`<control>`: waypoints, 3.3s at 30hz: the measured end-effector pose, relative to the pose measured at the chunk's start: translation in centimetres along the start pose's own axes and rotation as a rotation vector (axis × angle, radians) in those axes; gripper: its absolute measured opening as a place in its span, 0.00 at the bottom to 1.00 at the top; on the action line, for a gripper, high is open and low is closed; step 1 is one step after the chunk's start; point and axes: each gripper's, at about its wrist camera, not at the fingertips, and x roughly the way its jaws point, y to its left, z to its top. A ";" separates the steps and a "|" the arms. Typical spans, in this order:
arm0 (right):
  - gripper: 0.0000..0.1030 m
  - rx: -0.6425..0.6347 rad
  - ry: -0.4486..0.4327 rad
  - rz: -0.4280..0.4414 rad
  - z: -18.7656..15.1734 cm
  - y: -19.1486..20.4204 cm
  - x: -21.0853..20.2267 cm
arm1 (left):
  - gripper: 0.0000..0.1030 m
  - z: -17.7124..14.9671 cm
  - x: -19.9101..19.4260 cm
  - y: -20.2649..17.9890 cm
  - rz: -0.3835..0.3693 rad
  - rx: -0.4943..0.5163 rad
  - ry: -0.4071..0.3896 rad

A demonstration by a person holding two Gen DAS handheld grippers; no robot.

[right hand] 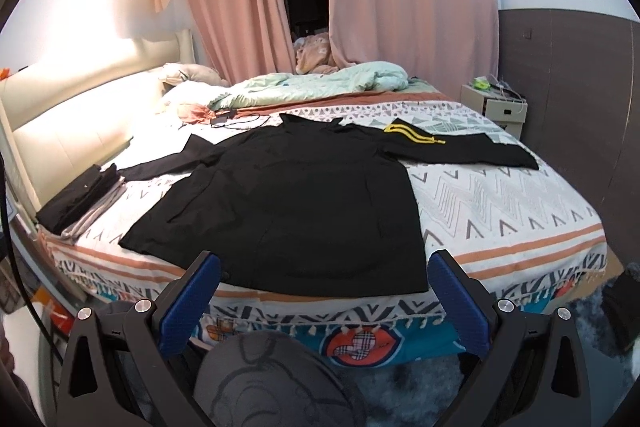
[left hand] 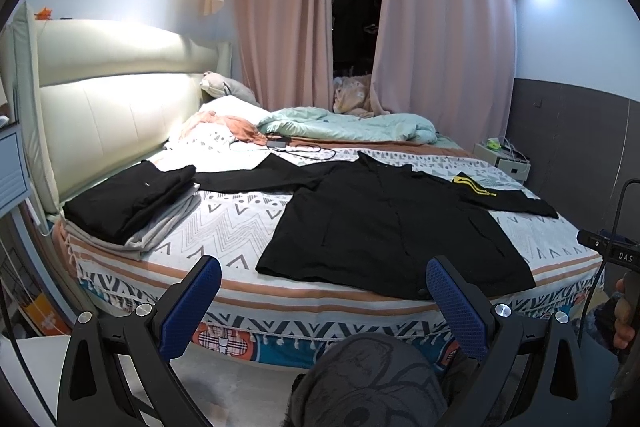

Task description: Fold large clothes

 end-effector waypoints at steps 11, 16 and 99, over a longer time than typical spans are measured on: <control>1.00 -0.013 -0.012 -0.035 0.3 0.6 -0.8 | 0.99 -0.1 -1.0 -0.2 0.000 0.004 -0.012; 1.00 0.017 -0.012 -0.020 0.2 0.6 -0.9 | 1.00 -0.2 -1.3 -0.1 0.001 0.010 -0.017; 1.00 0.192 -0.012 0.206 21.8 15.6 34.1 | 0.99 14.7 29.7 13.3 0.205 -0.185 0.141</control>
